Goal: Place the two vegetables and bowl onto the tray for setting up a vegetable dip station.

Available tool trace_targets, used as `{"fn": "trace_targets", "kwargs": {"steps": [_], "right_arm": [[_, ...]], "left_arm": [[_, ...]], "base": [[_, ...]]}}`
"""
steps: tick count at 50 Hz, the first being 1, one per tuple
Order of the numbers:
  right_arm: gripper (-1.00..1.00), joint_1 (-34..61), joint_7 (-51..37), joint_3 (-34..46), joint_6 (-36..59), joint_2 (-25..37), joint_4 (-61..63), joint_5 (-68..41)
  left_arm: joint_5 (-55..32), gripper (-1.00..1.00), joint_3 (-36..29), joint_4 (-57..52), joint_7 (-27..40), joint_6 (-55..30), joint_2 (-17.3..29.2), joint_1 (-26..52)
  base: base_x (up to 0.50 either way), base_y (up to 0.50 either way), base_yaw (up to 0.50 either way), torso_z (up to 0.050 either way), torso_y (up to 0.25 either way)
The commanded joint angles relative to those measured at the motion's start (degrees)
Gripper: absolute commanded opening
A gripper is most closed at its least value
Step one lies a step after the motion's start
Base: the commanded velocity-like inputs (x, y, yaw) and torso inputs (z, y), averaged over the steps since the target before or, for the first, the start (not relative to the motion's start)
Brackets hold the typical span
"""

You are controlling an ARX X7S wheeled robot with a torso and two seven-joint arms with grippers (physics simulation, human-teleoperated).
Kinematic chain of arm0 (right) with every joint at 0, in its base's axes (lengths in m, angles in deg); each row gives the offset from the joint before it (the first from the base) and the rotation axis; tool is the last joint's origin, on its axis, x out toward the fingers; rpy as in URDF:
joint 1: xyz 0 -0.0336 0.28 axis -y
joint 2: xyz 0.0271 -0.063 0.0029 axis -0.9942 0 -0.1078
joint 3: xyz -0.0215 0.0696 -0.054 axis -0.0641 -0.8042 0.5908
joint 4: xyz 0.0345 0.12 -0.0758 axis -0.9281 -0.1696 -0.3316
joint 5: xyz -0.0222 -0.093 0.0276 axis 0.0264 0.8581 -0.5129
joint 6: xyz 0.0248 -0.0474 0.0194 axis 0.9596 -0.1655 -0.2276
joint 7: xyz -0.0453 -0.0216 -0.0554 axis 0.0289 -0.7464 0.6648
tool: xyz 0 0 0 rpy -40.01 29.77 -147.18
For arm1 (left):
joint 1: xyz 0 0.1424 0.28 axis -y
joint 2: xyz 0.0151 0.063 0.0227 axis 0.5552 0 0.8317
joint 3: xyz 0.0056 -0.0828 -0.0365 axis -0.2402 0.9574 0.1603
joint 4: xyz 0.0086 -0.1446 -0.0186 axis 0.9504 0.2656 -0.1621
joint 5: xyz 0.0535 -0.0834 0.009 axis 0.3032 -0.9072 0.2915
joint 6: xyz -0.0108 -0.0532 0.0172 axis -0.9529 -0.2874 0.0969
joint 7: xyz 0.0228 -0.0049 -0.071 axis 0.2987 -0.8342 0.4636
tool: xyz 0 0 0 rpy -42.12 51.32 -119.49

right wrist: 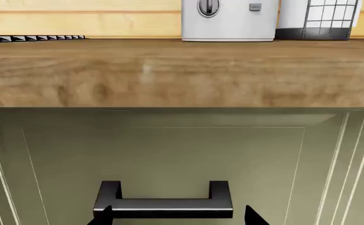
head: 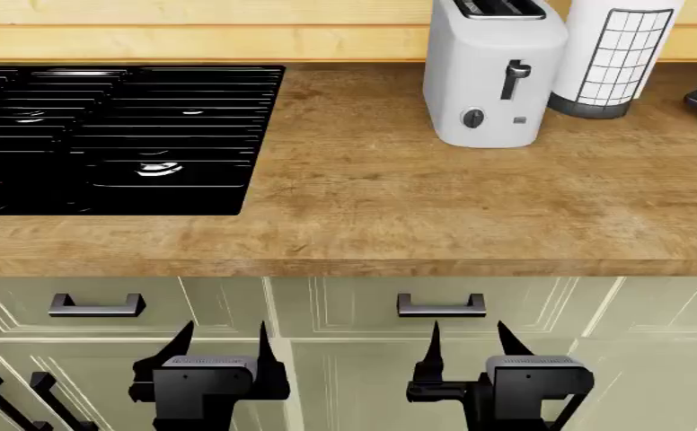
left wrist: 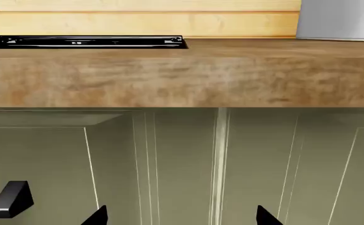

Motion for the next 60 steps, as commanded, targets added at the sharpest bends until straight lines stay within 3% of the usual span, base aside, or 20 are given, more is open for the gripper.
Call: {"fn": "trace_targets", "kwargs": {"steps": [1, 3, 7, 9, 14, 17, 21, 25, 33, 41, 60], "right_arm": [[1.00, 1.06, -2.40, 1.65, -0.30, 0.92, -0.74, 1.29], [1.00, 0.28, 0.31, 3.59, 6.02, 2.50, 2.02, 0.56], [1.00, -7.48, 2.36, 4.11, 9.45, 3.91, 11.30, -2.33], [1.00, -12.15, 2.75, 5.50, 9.26, 4.97, 15.69, -1.53], [1.00, -16.52, 4.18, 0.32, 28.40, 8.84, 37.42, -12.16], [1.00, -13.77, 3.73, -6.41, 43.58, 11.11, 49.52, -21.99], [1.00, -3.04, 0.32, -16.30, 62.44, 14.97, 59.85, -35.95], [1.00, 7.58, -12.00, -23.49, 70.40, 25.24, 59.40, -64.74], [1.00, 23.52, -20.27, -22.67, 74.48, 36.43, 57.65, -78.72], [1.00, 24.49, -14.06, -16.15, 71.99, 37.74, 58.89, -67.28], [1.00, 21.12, -11.33, -5.13, 61.55, 43.40, 59.54, -54.02]], "left_arm": [[-0.29, 1.00, -0.88, 0.47, 1.16, 0.87, 1.18, 0.59], [-0.60, 1.00, -2.34, -0.05, -0.36, 1.64, 2.39, -0.85], [-0.53, 1.00, -4.24, -5.06, -2.86, 3.02, 5.05, -6.46], [-3.09, 1.00, -5.55, -11.10, -7.45, 3.44, 7.92, -10.34], [-3.56, 1.00, -6.82, -24.26, -11.52, -7.34, 13.28, -13.64], [-8.45, 1.00, -3.96, -30.87, -12.84, -13.90, 15.04, -10.97], [-14.30, 1.00, -0.39, -39.96, -14.41, -23.11, 18.89, -5.27], [-21.68, 1.00, 4.59, -47.81, -15.17, -33.66, 23.49, 2.21], [-19.20, 1.00, 6.40, -47.60, -13.06, -37.88, 27.95, 12.83], [-17.03, 1.00, 4.79, -45.19, -12.44, -37.92, 29.01, 14.88], [-16.30, 1.00, 3.25, -43.84, -11.92, -36.79, 28.60, 14.84]], "base": [[0.00, 0.00, 0.00, 0.000, 0.000], [0.00, 0.00, 0.00, 0.000, 0.000], [0.00, 0.00, 0.00, 0.000, 0.000], [0.00, 0.00, 0.00, 0.000, 0.000], [0.00, 0.00, 0.00, 0.044, 0.161], [0.00, 0.00, 0.00, 0.046, 0.152], [0.00, 0.00, 0.00, 0.046, 0.152], [0.00, 0.00, 0.00, 0.046, 0.152], [0.00, 0.00, 0.00, 0.046, 0.152], [0.16, 0.45, 0.00, 0.046, 0.152], [0.14, 0.50, 0.00, 0.046, 0.152]]}}
